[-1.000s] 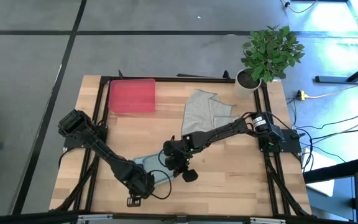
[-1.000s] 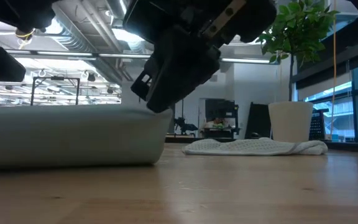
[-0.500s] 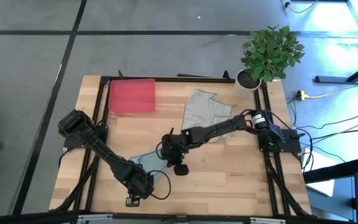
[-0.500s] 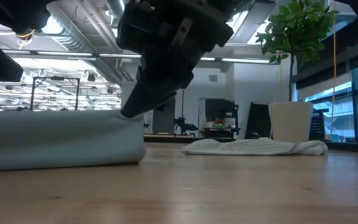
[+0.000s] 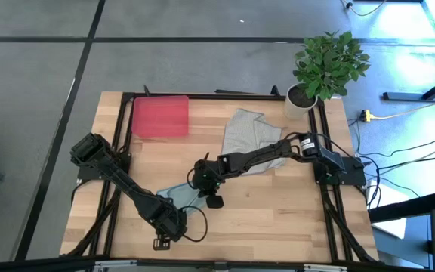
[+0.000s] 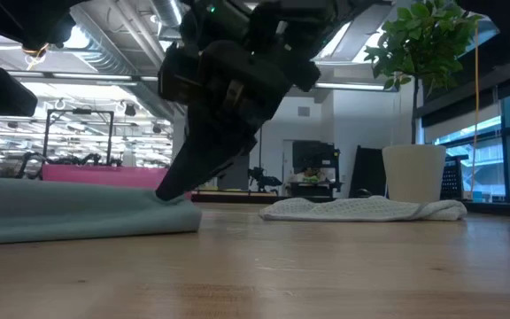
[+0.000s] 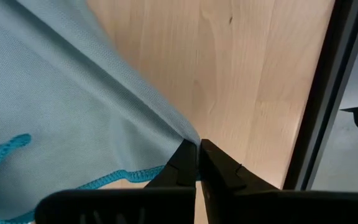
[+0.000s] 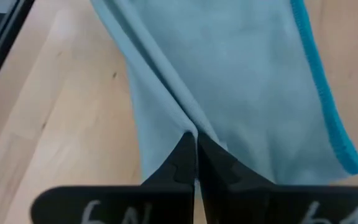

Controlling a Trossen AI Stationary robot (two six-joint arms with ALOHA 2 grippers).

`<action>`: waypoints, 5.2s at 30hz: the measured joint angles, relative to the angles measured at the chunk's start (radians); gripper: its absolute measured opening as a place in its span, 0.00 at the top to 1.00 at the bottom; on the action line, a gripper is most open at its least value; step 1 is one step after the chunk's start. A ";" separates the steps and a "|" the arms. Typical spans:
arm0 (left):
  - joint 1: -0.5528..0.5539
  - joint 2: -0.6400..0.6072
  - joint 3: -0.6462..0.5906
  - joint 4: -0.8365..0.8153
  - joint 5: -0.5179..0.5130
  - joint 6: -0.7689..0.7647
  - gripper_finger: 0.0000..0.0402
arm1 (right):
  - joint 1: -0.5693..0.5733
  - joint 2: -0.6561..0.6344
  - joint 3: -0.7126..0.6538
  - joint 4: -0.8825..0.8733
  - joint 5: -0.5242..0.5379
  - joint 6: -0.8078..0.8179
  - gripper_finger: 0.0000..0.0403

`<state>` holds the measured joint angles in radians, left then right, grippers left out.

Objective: Roll microfiber towels into tight, uniform cylinder then place into a basket
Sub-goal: Roll the blue towel

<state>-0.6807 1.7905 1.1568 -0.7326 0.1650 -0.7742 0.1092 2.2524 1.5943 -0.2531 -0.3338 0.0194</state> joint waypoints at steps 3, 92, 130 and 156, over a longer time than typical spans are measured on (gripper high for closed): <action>0.000 0.000 0.000 -0.002 -0.012 0.000 1.00 | -0.001 0.008 0.000 -0.003 0.013 -0.004 0.97; 0.110 -0.097 -0.250 -0.028 -0.084 -0.185 1.00 | 0.068 0.009 -0.002 0.115 0.033 -0.293 0.70; 0.137 -0.146 -0.124 -0.276 -0.117 -0.163 0.81 | 0.032 0.059 0.002 0.120 0.079 -0.291 0.70; -0.021 -0.188 -0.336 0.105 -0.320 -0.246 0.81 | 0.032 0.059 0.001 0.121 0.080 -0.291 0.70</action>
<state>-0.7013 1.6022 0.8207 -0.6275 -0.1547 -1.0206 0.1413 2.3112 1.5948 -0.1325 -0.2539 -0.2711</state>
